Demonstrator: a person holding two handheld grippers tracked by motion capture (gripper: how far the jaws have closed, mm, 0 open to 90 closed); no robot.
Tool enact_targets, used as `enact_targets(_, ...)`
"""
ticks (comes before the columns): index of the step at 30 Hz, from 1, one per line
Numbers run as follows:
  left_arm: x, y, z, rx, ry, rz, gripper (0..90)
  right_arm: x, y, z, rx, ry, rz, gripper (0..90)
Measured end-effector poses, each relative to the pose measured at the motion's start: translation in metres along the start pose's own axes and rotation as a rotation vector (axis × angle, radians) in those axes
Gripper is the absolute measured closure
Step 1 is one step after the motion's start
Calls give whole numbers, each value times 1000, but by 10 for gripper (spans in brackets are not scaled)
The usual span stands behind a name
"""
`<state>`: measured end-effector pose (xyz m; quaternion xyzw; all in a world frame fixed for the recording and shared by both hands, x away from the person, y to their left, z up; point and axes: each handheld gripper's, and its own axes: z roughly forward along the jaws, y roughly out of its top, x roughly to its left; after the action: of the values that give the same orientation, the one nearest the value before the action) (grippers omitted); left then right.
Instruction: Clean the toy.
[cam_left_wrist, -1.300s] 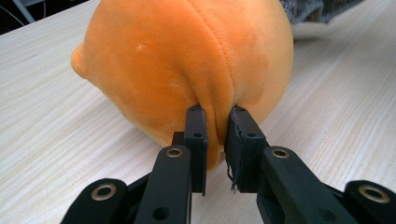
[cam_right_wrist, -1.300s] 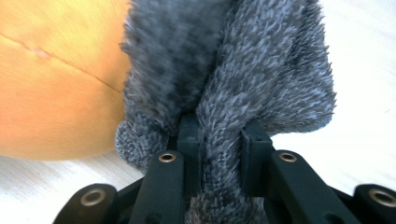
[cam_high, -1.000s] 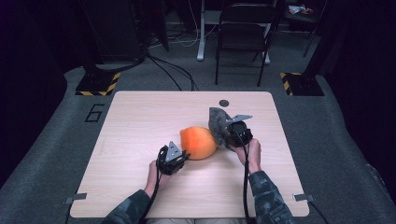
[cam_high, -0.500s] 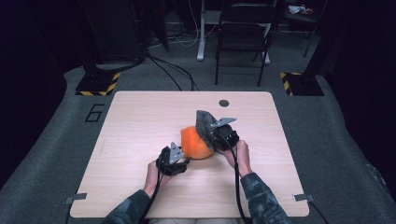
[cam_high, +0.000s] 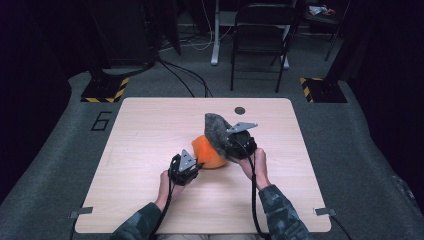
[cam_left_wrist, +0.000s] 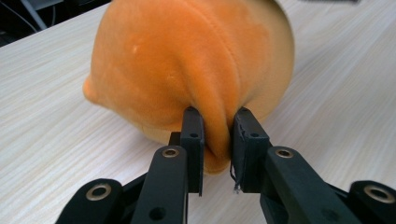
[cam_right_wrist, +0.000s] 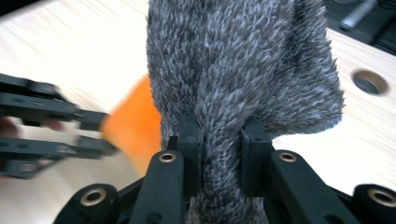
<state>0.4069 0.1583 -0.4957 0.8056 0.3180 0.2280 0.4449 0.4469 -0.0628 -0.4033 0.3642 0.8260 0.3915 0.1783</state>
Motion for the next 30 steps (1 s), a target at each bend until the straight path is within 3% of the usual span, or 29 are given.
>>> enact_targets(3, -1, 2, -2, -5, -11, -12, 767, 13, 4, 3, -2, 29, -19, 741)
enact_targets(5, -2, 2, -1, 1, -17, -6, 766, 21, 4, 12, 26, 5, -49, 741)
enact_targets(8, -3, 0, 0, 9, -15, 7, 766, 21, -3, 24, 60, -24, -74, 741)
enact_targets(10, -2, 0, 0, 7, -15, 12, 766, 19, -4, 23, 64, -32, -73, 740)
enact_targets(11, -2, 0, 0, 7, -15, 12, 766, 16, -4, 22, 66, -58, -101, 740)
enact_targets(12, -3, 0, 0, 7, -15, 8, 765, 13, -5, 21, 72, -75, -96, 740)
enact_targets(16, -3, -1, 0, 10, -18, 12, 763, -4, -13, 24, 82, -57, -14, 740)
enact_targets(21, -4, -1, 0, 10, -21, 24, 763, -13, -18, 25, 99, -77, 3, 739)
enact_targets(24, -3, -2, 1, 5, -30, 11, 764, -24, -23, 27, 118, -84, 23, 739)
enact_targets(28, -3, -2, 1, 9, -31, 10, 763, -47, -38, 35, 138, -61, 146, 740)
enact_targets(30, -2, -2, 0, 12, -33, 8, 763, -53, -44, 38, 162, -89, 165, 740)
